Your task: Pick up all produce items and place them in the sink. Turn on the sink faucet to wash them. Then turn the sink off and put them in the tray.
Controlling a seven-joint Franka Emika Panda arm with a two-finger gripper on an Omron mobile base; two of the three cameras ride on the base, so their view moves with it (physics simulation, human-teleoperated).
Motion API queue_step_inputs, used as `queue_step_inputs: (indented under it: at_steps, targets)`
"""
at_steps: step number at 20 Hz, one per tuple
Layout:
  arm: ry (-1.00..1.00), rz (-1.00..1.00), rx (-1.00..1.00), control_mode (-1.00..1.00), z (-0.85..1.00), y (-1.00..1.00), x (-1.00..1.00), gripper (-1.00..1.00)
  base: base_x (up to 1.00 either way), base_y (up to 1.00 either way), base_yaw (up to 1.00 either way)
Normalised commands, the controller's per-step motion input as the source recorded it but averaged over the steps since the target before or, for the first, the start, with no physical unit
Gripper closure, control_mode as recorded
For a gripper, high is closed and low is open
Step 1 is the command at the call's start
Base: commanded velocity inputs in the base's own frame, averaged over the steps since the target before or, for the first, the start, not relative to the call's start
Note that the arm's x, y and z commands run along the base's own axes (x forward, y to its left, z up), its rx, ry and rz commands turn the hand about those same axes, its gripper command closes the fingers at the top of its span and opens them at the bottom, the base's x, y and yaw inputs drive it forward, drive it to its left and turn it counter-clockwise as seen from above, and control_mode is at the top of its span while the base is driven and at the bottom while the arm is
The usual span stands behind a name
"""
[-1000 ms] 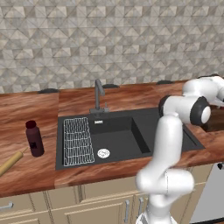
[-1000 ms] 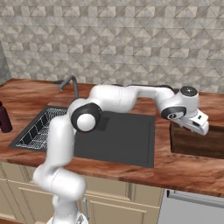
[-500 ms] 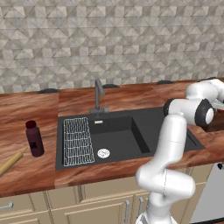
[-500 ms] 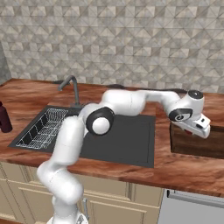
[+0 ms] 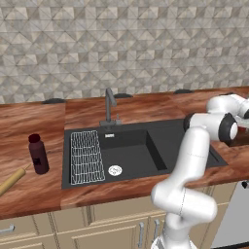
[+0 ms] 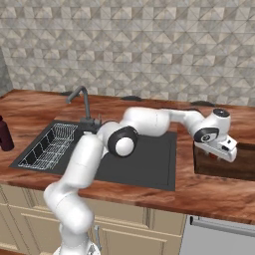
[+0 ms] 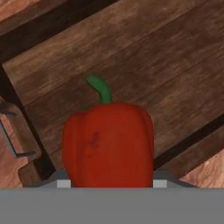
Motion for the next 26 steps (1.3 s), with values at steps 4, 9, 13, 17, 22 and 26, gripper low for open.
queue_step_inputs:
  at_steps: [4,9,13,17,22,26]
  targets:
    - [0.01,0.0,0.0,-1.0,-0.36,0.0,0.24,1.0,0.0,0.0,0.0]
    - [0.02,0.0,0.0,-1.0,-0.33,0.0,0.33,1.0,0.0,0.0,0.0]
    - [0.04,0.0,0.0,-1.0,-0.34,0.0,0.28,1.0,0.0,0.0,0.0]
    - [0.06,0.0,0.0,-1.0,-0.35,0.0,0.25,-1.0,0.0,0.0,0.0]
    - [0.06,0.0,0.0,-1.0,-0.18,-0.07,0.05,-1.0,0.0,0.0,0.0]
    - [0.01,0.0,0.0,-1.0,0.0,-0.2,-0.16,-1.0,0.0,0.0,0.0]
